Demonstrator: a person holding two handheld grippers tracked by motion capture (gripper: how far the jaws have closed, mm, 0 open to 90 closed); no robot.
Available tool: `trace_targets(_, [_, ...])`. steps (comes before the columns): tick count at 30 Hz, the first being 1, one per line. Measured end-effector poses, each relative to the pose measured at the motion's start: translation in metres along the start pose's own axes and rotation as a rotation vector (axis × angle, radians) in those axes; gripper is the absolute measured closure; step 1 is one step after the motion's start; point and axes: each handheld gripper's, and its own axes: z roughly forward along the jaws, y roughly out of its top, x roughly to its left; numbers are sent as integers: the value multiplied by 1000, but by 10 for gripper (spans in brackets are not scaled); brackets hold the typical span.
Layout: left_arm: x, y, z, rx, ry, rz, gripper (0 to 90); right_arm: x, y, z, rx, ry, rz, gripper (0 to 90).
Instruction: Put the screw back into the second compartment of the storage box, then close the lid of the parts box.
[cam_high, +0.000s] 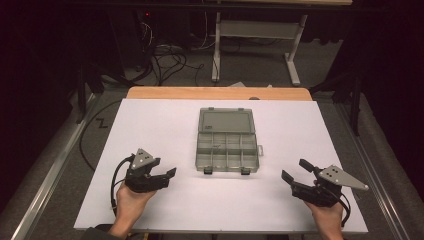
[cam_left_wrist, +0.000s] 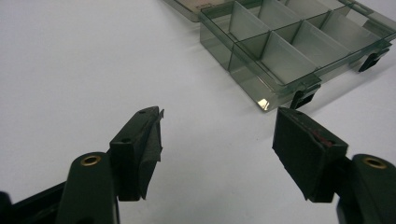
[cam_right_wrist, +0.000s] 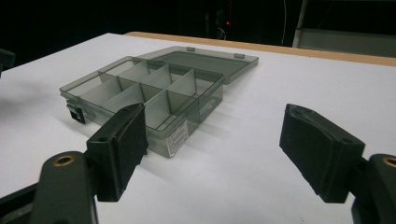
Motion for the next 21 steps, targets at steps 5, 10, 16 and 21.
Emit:
trace_targets(5, [1,0,1,-4,-1,-2,332,-2,-1,1,3,0,9,247])
trace_targets(10, [1,0,1,-5,-7,1,337,-1,-1,2,9,-4,6,247])
trace_targets(16, [1,1,3,0,-16,1,337,-1,-1,1,6,-2,5,247])
trace_targets(21, [2,2,1,-10,-35,-17,337,-1,0,3,13,8,11,257])
